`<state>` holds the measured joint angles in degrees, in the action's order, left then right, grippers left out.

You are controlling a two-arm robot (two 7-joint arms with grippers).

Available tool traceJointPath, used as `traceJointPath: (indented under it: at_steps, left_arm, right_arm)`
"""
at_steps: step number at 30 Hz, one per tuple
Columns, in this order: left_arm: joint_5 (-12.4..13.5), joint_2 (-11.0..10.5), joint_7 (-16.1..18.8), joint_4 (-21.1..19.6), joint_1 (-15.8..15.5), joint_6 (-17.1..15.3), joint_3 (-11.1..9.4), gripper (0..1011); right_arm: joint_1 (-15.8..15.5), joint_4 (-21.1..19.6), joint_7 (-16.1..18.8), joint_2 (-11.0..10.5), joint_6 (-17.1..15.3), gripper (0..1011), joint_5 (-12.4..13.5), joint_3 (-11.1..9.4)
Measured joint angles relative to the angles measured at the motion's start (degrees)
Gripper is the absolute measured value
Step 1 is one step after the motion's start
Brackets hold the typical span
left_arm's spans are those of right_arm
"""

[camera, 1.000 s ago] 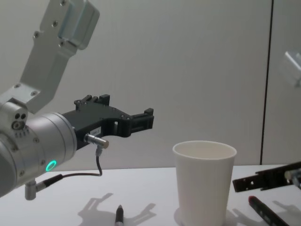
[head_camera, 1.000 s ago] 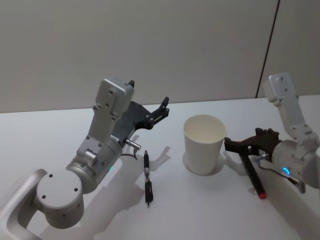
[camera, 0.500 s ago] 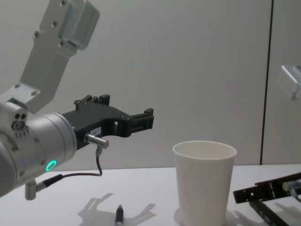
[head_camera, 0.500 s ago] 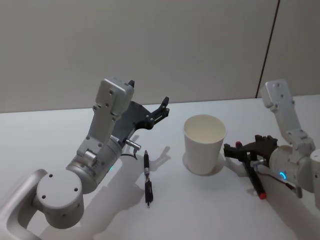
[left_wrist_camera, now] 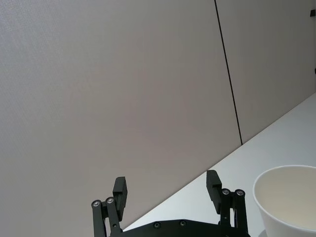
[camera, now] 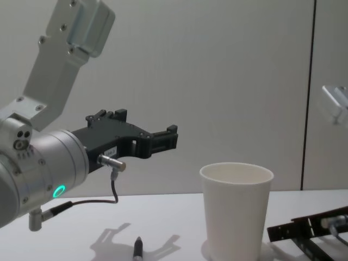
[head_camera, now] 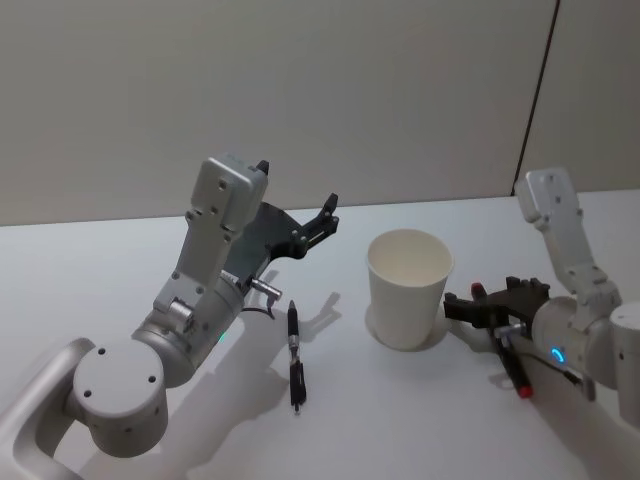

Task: Place the pen into the pen holder.

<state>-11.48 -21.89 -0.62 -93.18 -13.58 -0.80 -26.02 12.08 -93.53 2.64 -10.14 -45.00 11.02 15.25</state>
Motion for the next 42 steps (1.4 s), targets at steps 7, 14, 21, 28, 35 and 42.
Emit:
traceJointPath:
  at_steps: [7, 14, 21, 28, 35, 42]
  left_arm:
    - [0.00, 0.00, 0.00, 0.00, 0.00, 0.00, 0.00, 1001]
    - [0.00, 0.00, 0.00, 0.00, 0.00, 0.00, 0.00, 1001]
    - [0.00, 0.00, 0.00, 0.00, 0.00, 0.00, 0.00, 1001]
    - [0.00, 0.00, 0.00, 0.00, 0.00, 0.00, 0.00, 1001]
    - [0.00, 0.00, 0.00, 0.00, 0.00, 0.00, 0.00, 1001]
    - [0.00, 0.00, 0.00, 0.00, 0.00, 0.00, 0.00, 1001]
  right_arm:
    - [0.33, 1.24, -0.02, 0.53, 0.75, 1001, -0.28, 0.02]
    - [0.55, 2.03, -0.02, 0.91, 1.28, 1001, -0.47, 0.00]
    - [0.68, 2.50, -0.01, 1.12, 1.57, 1001, -0.58, -0.03]
    - [0.74, 2.77, 0.01, 1.27, 1.77, 882, -0.61, -0.07]
    - [0.78, 2.92, 0.02, 1.34, 1.87, 683, -0.62, -0.09]
    - [0.82, 3.02, 0.02, 1.37, 1.93, 462, -0.65, -0.09]
